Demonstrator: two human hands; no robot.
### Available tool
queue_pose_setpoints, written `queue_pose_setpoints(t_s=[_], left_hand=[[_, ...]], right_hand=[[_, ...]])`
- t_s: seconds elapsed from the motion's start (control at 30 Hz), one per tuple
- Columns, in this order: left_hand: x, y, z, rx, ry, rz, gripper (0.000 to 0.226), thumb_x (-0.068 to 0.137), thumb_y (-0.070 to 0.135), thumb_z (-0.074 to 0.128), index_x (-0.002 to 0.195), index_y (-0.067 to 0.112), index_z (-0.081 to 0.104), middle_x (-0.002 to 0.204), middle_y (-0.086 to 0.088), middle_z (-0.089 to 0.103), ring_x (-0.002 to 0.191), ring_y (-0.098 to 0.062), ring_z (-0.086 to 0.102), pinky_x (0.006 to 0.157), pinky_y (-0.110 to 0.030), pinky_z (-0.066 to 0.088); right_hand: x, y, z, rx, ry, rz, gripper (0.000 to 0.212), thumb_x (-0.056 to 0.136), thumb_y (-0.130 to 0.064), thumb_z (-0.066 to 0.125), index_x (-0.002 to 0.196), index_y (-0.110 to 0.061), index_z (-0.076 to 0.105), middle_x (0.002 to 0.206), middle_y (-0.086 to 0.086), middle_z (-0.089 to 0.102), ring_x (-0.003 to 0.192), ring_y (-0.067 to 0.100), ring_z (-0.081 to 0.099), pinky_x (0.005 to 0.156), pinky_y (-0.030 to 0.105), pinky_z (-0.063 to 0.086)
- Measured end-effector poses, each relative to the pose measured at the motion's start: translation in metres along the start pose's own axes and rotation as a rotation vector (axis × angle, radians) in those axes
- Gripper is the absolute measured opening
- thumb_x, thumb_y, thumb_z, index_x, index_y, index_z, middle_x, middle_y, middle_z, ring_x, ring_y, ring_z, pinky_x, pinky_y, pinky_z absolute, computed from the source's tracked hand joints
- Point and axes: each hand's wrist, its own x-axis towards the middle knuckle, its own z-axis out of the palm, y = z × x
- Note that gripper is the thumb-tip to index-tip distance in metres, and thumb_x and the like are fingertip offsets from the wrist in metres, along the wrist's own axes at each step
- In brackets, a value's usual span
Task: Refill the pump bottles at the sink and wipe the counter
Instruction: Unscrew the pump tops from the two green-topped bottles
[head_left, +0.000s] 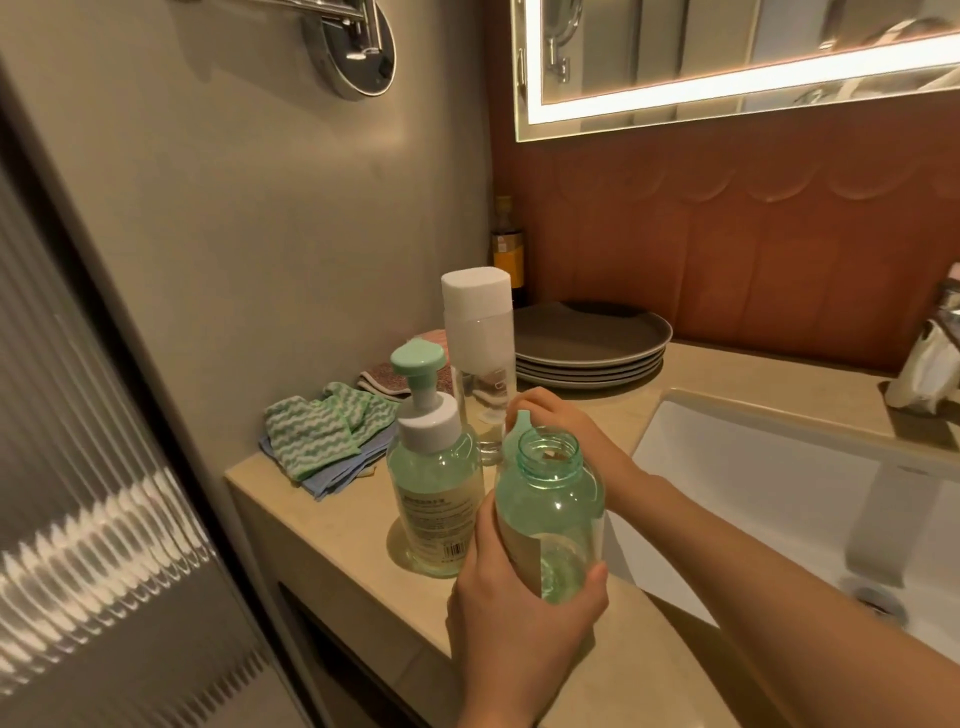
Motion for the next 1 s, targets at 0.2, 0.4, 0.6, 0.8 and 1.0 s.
queue_pose_setpoints(t_s=[0.2,0.4,0.6,0.8,1.0], left_hand=[[0.000,0.001,-0.001,0.018,0.006,-0.025,0.108,0.041,0.068,0.057,0.140,0.035,0.031,0.127,0.013,0.052,0.109,-0.008,0.050,0.092,-0.023,0.041],[0.000,0.003,-0.001,0.017,0.007,-0.031,0.106,0.041,0.068,0.058,0.139,0.035,0.032,0.123,0.013,0.055,0.105,-0.007,0.050,0.090,-0.023,0.041],[0.000,0.003,-0.001,0.031,0.013,-0.029,0.106,0.042,0.068,0.058,0.139,0.034,0.033,0.124,0.013,0.055,0.108,-0.009,0.052,0.092,-0.027,0.044],[-0.001,0.004,-0.002,0.018,0.009,-0.014,0.102,0.045,0.064,0.063,0.139,0.035,0.032,0.124,0.015,0.054,0.108,-0.007,0.051,0.092,-0.026,0.044],[-0.001,0.001,-0.002,0.021,-0.008,-0.001,0.099,0.053,0.056,0.073,0.140,0.034,0.031,0.127,0.013,0.053,0.111,-0.009,0.049,0.094,-0.028,0.043]], right_hand=[[0.011,0.000,0.010,0.046,-0.102,0.049,0.019,0.091,-0.013,0.054,0.107,-0.007,0.063,0.107,-0.005,0.053,0.097,0.006,0.043,0.086,0.027,0.041],[-0.004,0.008,0.007,0.144,-0.189,0.201,0.039,0.096,-0.010,0.050,0.135,-0.016,0.048,0.137,0.001,0.049,0.128,0.015,0.043,0.108,0.027,0.033],[-0.012,0.005,-0.003,-0.011,-0.258,0.095,0.058,0.096,-0.022,0.054,0.147,-0.019,0.025,0.152,-0.015,0.013,0.136,-0.003,0.006,0.118,0.027,0.005],[-0.021,0.009,-0.011,-0.004,-0.155,0.156,0.062,0.081,-0.012,0.073,0.130,-0.027,0.038,0.158,-0.005,0.010,0.144,0.010,0.011,0.109,0.022,0.024],[-0.033,0.006,-0.021,0.032,-0.109,0.347,0.074,0.082,-0.004,0.070,0.141,-0.027,0.032,0.151,-0.003,0.027,0.135,0.017,0.034,0.104,0.022,0.032]])
